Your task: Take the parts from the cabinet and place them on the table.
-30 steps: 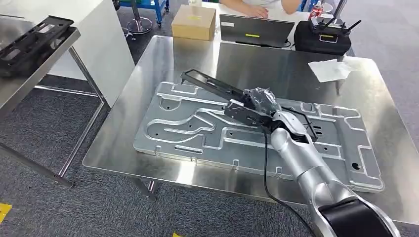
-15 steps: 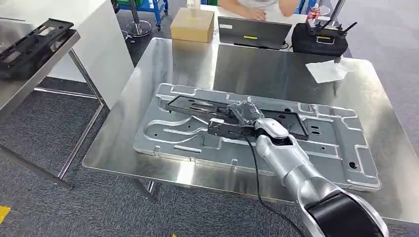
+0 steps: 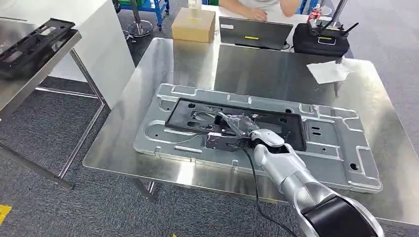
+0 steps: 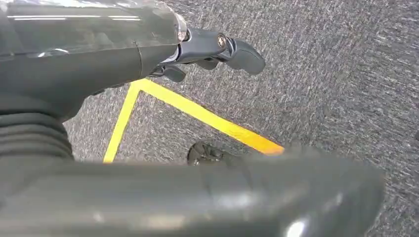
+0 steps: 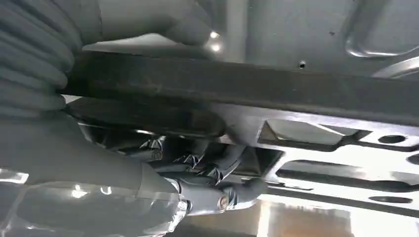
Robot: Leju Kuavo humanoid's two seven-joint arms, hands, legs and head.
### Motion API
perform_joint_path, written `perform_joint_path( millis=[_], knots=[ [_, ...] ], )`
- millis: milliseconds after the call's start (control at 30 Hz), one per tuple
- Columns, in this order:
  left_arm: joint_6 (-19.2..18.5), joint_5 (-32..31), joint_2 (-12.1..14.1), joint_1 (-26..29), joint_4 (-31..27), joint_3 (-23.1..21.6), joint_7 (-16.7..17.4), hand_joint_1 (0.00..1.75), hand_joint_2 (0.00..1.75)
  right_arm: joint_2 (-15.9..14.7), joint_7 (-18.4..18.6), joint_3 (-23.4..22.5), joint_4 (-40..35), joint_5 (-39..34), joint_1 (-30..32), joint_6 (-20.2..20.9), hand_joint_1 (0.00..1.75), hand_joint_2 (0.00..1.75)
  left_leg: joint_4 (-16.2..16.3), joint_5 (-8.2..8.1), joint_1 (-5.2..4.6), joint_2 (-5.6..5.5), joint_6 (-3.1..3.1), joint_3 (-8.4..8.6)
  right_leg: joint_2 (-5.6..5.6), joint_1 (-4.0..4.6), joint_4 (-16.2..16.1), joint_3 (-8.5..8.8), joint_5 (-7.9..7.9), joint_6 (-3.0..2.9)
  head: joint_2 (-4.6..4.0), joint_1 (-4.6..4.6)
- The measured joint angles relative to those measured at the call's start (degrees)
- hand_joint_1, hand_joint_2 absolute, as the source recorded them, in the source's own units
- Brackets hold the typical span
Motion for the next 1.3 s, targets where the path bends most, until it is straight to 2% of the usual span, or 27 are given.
perform_joint_path(
  millis=[367,700,900,1100,1300],
  knots=[
    [0.09,0.85,-0.02,0.05,0.00,0.96,-0.41,0.00,0.00,-0.11,-1.46,-0.02,0.31,-1.86,-0.37,-0.48,0.00,1.75,0.00,-0.02,0.00,-0.01,0.01,0.02,-0.03,0.00,0.00,0.04,-0.03,0.01,0.00,0.00],
    [0.24,1.77,-0.04,0.17,0.00,1.14,-0.81,0.00,0.00,-1.40,-4.44,-0.74,-1.52,-5.63,0.60,-4.50,0.00,1.75,0.00,-0.01,-0.01,-0.06,0.01,-0.09,-0.10,-0.01,0.00,-0.05,-0.03,0.02,0.00,0.00],
    [0.42,1.92,-0.07,0.48,0.00,1.18,-1.40,0.00,0.00,-3.98,-4.72,-2.10,-10.74,-8.83,4.18,-6.29,0.00,1.75,0.02,0.02,-0.01,-0.19,0.02,-0.34,-0.19,-0.03,0.00,-0.25,-0.02,0.03,0.00,0.02],
    [0.44,2.03,-0.09,0.72,0.00,1.18,-1.46,0.00,0.00,-7.98,-2.77,-2.84,-23.90,-9.90,9.26,-6.45,0.00,1.75,0.04,0.01,-0.01,-0.27,0.02,-0.52,-0.22,-0.03,0.00,-0.41,-0.03,0.04,0.00,0.02],
    [0.37,2.01,-0.17,0.76,0.00,1.18,-1.49,0.00,0.00,-11.50,0.13,-4.85,-37.43,-8.83,16.34,-8.57,0.00,1.75,0.04,-0.04,-0.01,-0.33,0.02,-0.62,-0.29,-0.03,-0.02,-0.50,-0.08,0.02,0.00,0.02]
  ],
)
